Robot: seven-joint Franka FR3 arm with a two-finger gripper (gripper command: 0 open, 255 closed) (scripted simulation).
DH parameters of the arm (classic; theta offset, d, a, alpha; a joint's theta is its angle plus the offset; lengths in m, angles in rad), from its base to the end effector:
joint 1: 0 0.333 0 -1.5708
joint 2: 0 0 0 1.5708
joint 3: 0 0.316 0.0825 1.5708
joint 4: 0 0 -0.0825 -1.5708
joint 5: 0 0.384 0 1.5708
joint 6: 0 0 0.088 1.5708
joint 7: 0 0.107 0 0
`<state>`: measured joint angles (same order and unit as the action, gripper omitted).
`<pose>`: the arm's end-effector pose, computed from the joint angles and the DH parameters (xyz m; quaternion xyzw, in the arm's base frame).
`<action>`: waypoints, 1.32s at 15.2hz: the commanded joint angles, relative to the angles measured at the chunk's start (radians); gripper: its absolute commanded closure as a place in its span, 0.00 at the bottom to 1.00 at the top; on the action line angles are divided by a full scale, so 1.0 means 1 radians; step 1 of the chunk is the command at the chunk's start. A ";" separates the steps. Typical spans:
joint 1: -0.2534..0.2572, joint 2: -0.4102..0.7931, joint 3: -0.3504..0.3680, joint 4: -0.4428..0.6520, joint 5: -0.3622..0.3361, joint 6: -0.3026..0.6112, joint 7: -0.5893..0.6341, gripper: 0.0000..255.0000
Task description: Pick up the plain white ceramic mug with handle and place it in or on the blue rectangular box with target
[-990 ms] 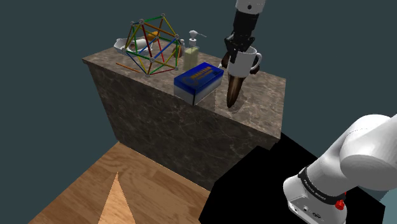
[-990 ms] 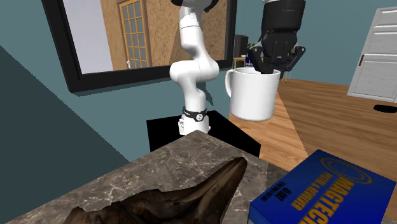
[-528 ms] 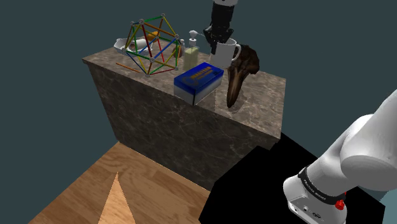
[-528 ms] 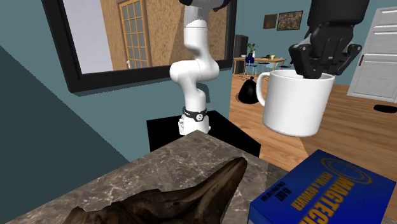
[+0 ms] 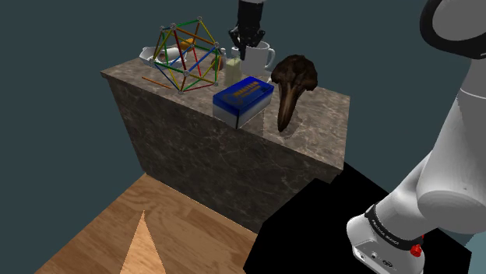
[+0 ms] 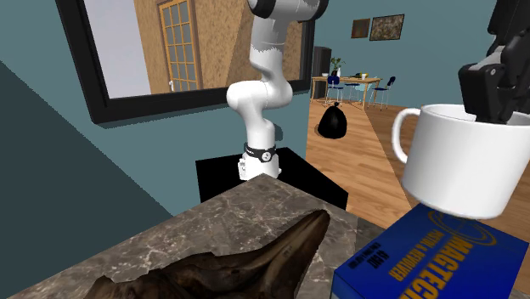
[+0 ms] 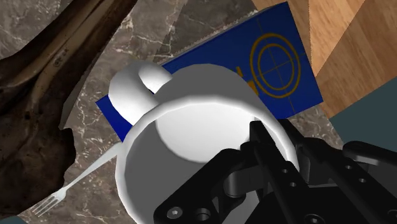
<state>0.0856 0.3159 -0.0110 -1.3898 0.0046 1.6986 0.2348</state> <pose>0.6535 0.0503 0.5302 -0.9968 0.0801 0.0036 0.0000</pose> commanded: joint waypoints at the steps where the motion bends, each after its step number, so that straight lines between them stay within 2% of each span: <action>1: -0.001 0.008 0.000 -0.014 0.000 0.024 -0.001 1.00; 14: -0.001 0.016 0.000 -0.178 0.000 0.195 -0.002 1.00; 20: 0.000 0.017 0.000 -0.183 0.000 0.201 -0.002 1.00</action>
<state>0.0851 0.3332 -0.0112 -1.5729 0.0050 1.8994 0.2332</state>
